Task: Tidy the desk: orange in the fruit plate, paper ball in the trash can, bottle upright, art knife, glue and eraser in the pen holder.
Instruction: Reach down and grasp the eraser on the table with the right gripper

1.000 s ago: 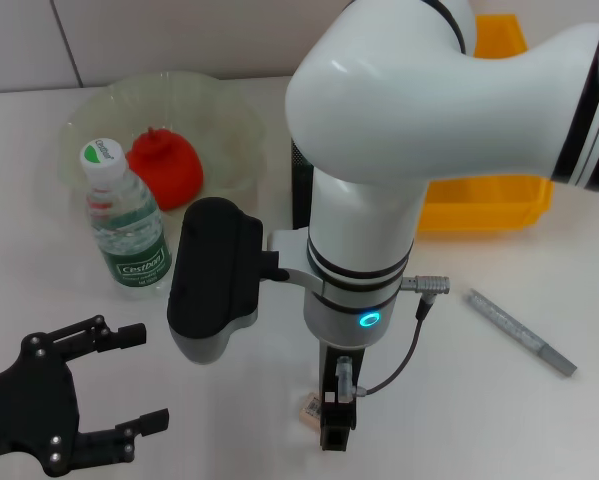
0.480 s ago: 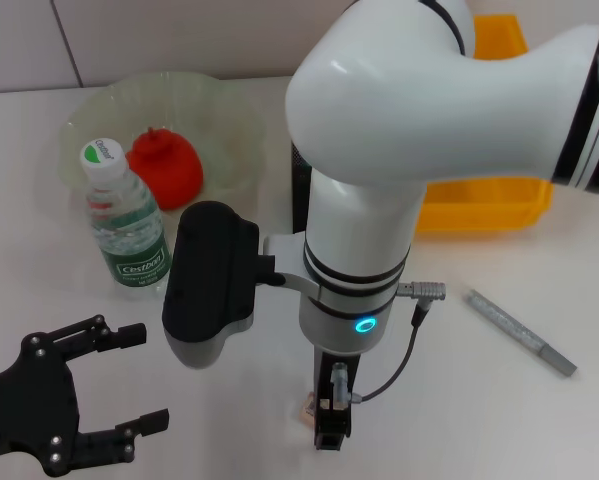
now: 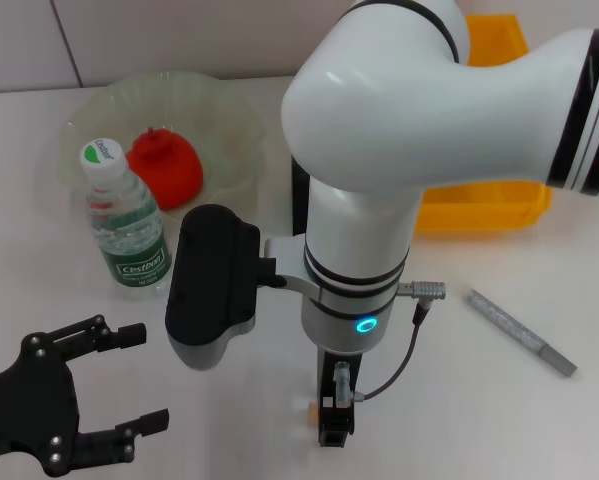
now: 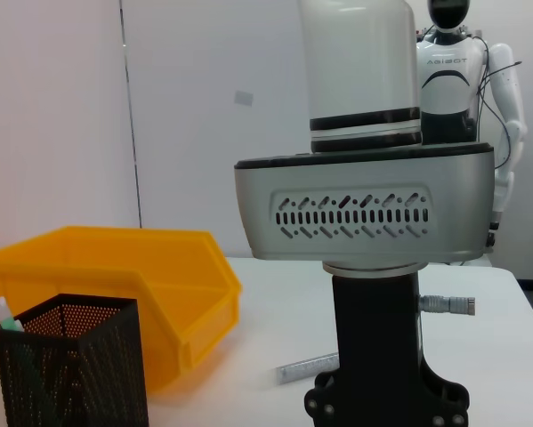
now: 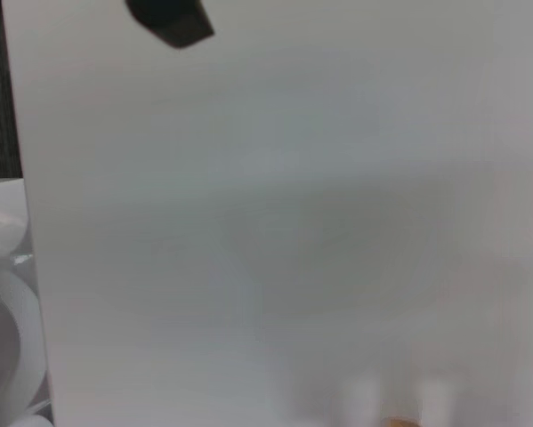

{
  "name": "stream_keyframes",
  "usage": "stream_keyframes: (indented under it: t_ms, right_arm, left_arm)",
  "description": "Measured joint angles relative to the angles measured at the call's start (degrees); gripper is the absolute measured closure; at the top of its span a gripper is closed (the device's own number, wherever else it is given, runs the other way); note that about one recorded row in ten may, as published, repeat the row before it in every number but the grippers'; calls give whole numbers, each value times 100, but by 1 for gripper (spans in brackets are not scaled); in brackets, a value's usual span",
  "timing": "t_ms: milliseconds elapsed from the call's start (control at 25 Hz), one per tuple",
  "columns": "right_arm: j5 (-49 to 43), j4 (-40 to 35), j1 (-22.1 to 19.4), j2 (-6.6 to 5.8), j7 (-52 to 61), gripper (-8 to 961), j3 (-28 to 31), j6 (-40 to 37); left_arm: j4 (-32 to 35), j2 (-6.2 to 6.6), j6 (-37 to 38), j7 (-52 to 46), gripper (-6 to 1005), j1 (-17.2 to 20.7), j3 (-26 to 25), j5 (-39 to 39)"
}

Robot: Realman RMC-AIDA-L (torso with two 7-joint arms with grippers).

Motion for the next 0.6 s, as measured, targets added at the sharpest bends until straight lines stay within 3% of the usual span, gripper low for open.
stream_keyframes:
  t_ms: [600]
  right_arm:
    - [-2, -51, -15, 0, 85, 571, -61, 34]
  left_arm:
    - [0, 0, 0, 2, 188, 17, 0, 0]
